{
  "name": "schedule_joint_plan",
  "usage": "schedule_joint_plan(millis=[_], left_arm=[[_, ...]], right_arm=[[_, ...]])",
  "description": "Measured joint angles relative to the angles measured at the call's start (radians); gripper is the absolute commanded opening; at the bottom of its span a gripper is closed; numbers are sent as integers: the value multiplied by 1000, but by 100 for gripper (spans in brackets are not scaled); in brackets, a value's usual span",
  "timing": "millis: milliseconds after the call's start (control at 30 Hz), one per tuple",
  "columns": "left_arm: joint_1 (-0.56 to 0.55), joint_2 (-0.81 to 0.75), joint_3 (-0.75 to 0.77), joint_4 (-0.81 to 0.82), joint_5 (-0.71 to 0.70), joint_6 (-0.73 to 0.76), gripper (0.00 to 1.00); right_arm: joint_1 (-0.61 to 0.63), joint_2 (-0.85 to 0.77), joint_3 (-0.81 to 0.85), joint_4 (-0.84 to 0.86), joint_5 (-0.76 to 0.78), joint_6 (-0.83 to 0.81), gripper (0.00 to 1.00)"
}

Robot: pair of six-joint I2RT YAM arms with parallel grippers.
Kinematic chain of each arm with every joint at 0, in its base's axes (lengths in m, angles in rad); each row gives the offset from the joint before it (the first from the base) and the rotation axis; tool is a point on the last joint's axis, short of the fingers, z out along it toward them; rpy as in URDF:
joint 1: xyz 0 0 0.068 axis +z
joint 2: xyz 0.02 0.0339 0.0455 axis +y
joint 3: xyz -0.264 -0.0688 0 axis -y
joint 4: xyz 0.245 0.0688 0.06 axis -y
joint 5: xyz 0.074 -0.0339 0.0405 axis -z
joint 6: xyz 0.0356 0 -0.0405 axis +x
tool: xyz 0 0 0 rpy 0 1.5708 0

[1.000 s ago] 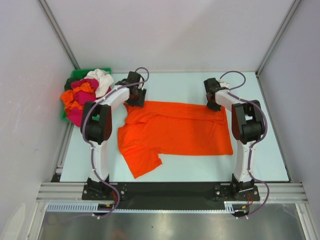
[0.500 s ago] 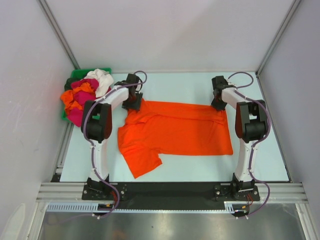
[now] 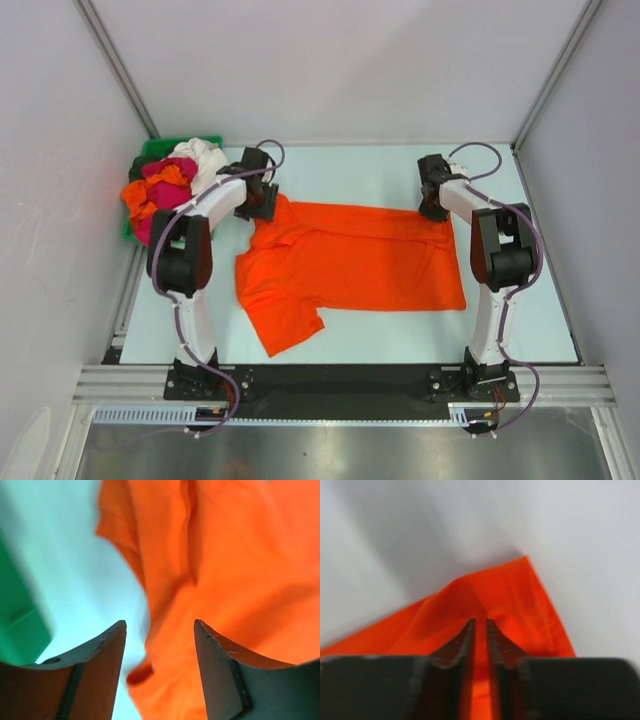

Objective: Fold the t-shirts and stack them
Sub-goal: Fold the flattened tshirt in 1/3 of the way

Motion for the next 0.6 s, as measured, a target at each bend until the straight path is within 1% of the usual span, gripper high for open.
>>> schedule_joint_plan(millis=[67,133,267,367,433,500,600], left_arm=[[-3,-101,-50,18,0,2,67],[-11,-223,-93,41,-1,2,67],[-47,-483,-215,109,6,2,66],[-80,-627,-341,138,11,5,66],[-98,-702,-447,142,23,7,66],[-103,-744,-525,129,30,13,66],[-104,-791,-603,98,35,21,67]], right_arm=[[41,-33,-3,9,20,-21,35],[98,-85,3,21,37,-41,38],[186,-177,24,34,63,-58,40],[230,-242,9,35,85,-64,41],[261,-287,-31,31,105,-64,40],[287,-328,-85,26,120,-60,40],[341,-378,-170,2,137,-40,40]])
